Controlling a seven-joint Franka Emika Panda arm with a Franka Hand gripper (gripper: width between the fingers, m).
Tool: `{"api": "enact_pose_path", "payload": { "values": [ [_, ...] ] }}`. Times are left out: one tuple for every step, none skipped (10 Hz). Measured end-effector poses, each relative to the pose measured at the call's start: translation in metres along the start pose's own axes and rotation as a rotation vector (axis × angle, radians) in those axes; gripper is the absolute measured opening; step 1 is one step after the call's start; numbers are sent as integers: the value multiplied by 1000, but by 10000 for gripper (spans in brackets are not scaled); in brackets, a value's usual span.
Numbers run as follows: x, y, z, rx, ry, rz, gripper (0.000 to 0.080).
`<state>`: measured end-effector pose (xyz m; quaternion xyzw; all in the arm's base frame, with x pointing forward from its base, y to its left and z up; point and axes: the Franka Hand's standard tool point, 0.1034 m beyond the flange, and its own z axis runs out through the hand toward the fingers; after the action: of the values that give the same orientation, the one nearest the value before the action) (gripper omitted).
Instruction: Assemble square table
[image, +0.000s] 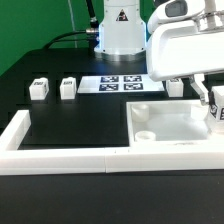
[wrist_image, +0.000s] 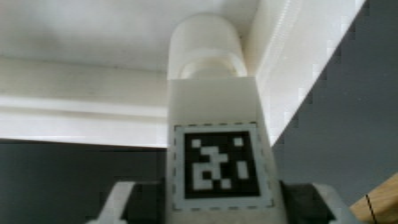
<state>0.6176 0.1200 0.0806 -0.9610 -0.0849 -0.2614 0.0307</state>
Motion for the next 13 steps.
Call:
{"api": "enact_pose_path", "payload": {
  "values": [
    [0,0,0,0,0,-1,291],
    [0,0,0,0,0,-2,506],
    [0,0,0,0,0,-3,506],
    [0,0,0,0,0,-3,618],
    [0,0,0,0,0,-3,640],
    [0,0,0,0,0,-3,640],
    [0,0,0,0,0,-3,648],
    [0,0,0,0,0,-3,648],
    [0,0,0,0,0,-4,649],
    [0,0,0,0,0,-4,649],
    [0,0,0,0,0,-4,649],
    [1,1,0,0,1,-3,649],
    [0,5,-6,0,-40,5,649]
  ]
}}
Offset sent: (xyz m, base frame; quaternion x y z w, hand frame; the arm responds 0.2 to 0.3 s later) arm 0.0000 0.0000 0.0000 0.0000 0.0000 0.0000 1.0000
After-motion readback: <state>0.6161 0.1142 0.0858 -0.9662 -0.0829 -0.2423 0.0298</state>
